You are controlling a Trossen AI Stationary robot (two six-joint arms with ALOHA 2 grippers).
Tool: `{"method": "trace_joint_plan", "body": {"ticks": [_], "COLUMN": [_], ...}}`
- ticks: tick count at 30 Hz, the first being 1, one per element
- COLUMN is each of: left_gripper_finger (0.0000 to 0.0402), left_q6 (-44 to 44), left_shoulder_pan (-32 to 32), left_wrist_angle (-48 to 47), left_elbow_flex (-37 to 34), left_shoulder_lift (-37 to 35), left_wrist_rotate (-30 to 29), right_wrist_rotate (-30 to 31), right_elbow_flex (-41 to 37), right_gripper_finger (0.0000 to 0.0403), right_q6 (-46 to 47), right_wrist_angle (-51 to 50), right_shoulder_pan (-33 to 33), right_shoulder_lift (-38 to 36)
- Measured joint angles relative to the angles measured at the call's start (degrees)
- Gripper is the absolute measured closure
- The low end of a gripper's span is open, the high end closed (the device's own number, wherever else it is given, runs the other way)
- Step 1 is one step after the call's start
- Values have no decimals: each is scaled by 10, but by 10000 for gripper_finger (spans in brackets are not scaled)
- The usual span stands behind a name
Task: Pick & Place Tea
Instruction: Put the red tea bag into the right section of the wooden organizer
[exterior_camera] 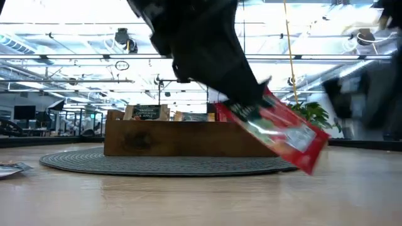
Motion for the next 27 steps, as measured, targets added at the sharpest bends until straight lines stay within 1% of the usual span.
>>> {"method": "trace_joint_plan", "body": {"ticks": [3,7,10,12,18,20,27], "left_gripper_finger": [398,396,398,398,399,397,397], "left_q6": [10,18,29,34,43,43,42], "left_shoulder_pan": [-9,-22,-29,-32,-32,-32,-33], "left_wrist_angle": [-58,-101,-109,-110,-109,-110,-109], "left_elbow_flex": [38,74,90,95,100,100,100], "left_shoulder_lift": [0,0,0,0,0,0,0], "left_wrist_rotate": [-18,-35,-46,-49,-59,-60,-63], "right_wrist_rotate": [31,77,74,56,-78,-102,-173], "right_elbow_flex": [-3,-6,-5,-6,-5,-6,-5], "right_gripper_finger": [319,274,253,244,227,225,226], "right_q6": [-1,-10,2,19,75,80,81], "right_wrist_angle": [-16,-47,-67,-89,-111,-124,-113], "right_shoulder_pan": [23,40,22,1,-68,-84,-121], "right_shoulder_lift": [-63,-131,-163,-175,-172,-171,-172]}}
